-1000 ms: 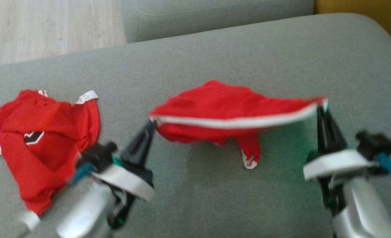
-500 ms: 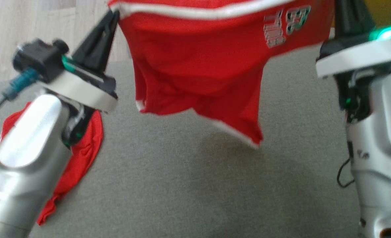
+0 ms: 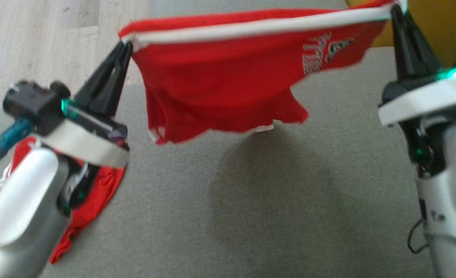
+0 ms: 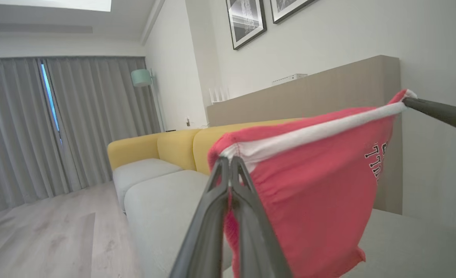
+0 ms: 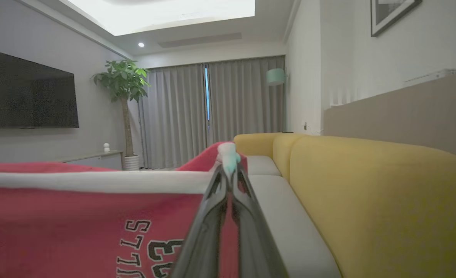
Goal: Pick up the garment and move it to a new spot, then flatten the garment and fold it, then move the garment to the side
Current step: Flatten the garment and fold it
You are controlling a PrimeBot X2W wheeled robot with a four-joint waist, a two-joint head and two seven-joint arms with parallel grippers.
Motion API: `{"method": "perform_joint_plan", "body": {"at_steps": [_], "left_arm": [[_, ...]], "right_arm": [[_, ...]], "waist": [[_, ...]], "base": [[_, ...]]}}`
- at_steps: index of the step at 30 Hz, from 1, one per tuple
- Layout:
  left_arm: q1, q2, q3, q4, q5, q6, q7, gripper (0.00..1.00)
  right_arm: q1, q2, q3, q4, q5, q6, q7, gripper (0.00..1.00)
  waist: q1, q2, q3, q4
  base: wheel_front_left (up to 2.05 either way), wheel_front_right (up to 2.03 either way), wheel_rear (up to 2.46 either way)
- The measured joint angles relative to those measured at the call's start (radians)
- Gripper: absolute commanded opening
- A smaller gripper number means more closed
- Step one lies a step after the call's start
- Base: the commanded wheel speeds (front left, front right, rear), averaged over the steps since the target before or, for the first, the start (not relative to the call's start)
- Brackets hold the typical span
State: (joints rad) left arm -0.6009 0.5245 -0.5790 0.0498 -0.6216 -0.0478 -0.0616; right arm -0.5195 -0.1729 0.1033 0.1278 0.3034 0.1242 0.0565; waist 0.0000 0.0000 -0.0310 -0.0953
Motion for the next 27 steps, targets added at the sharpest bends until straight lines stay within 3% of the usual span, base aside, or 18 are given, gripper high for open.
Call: {"method": "perform_joint_plan", "body": {"at_steps": [7,13,20,27], "left_arm": [[0.074,0.072,0.042,-0.265,-0.031,0.086,0.087,0.00],[0.014,0.072,0.035,-0.226,-0.038,0.066,0.135,0.00],[-0.292,0.034,0.027,0.040,-0.030,-0.047,0.139,0.00],[-0.664,-0.032,-0.006,0.336,0.035,-0.082,0.018,0.00]], "right_arm": [[0.091,-0.001,-0.092,-0.226,-0.015,0.000,0.119,0.00],[0.068,0.020,-0.110,-0.247,-0.050,0.000,0.186,0.00],[-0.282,0.035,-0.096,0.006,-0.065,0.000,0.148,0.00],[-0.688,0.037,-0.095,0.359,-0.120,0.000,-0.061,0.00]], "waist": [[-0.0001,0.0000,0.010,0.002],[-0.0001,0.0000,0.071,-0.001],[0.0003,0.0000,0.221,-0.012],[0.0006,-0.0001,0.373,-0.016]], "base": [[0.00,0.00,0.00],[0.00,0.00,0.00],[0.00,0.00,0.00],[0.00,0.00,0.00]]}}
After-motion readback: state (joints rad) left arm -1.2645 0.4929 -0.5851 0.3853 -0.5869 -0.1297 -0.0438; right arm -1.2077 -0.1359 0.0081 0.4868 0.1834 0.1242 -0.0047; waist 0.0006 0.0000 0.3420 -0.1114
